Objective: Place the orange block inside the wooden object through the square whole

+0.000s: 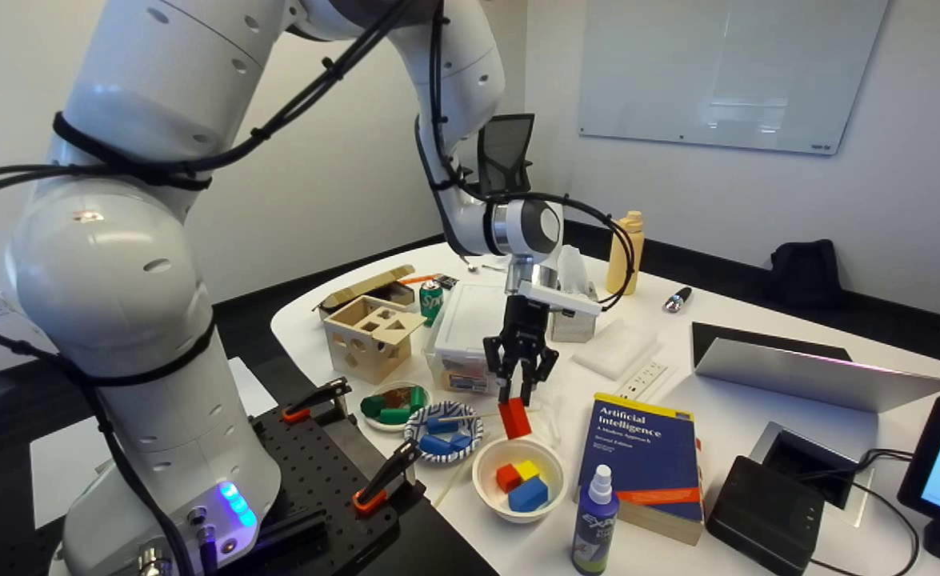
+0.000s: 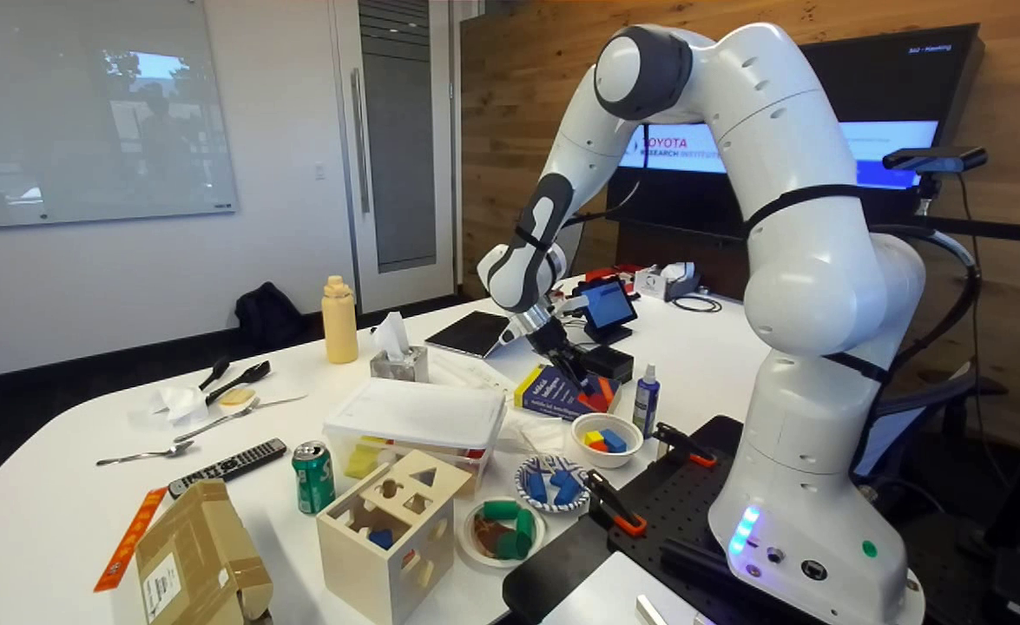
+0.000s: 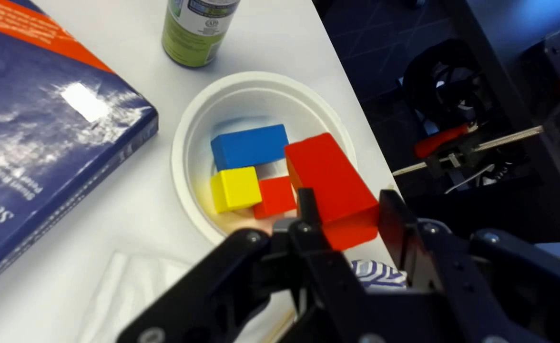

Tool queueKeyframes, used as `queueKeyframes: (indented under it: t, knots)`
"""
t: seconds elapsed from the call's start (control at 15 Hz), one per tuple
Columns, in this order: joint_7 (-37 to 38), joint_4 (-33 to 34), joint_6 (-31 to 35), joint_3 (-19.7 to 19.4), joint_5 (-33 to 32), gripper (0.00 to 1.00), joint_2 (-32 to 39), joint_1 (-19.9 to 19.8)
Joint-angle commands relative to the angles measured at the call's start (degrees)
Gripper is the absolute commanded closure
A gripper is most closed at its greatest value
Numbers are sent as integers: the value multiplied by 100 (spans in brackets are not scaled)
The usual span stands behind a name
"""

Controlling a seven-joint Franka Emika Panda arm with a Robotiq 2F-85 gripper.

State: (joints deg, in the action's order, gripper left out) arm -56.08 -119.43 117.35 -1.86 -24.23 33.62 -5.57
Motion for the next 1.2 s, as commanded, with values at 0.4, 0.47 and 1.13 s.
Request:
queueKeyframes:
  t: [0.4, 0.47, 1.13]
  knots:
    - [-129, -1180, 341, 1032, 717, 88, -1631, 366]
    - [-71, -1225, 345, 1132, 796, 88, -1745, 485]
    - [219, -1056, 619, 1835, 1624, 88, -1925, 1480]
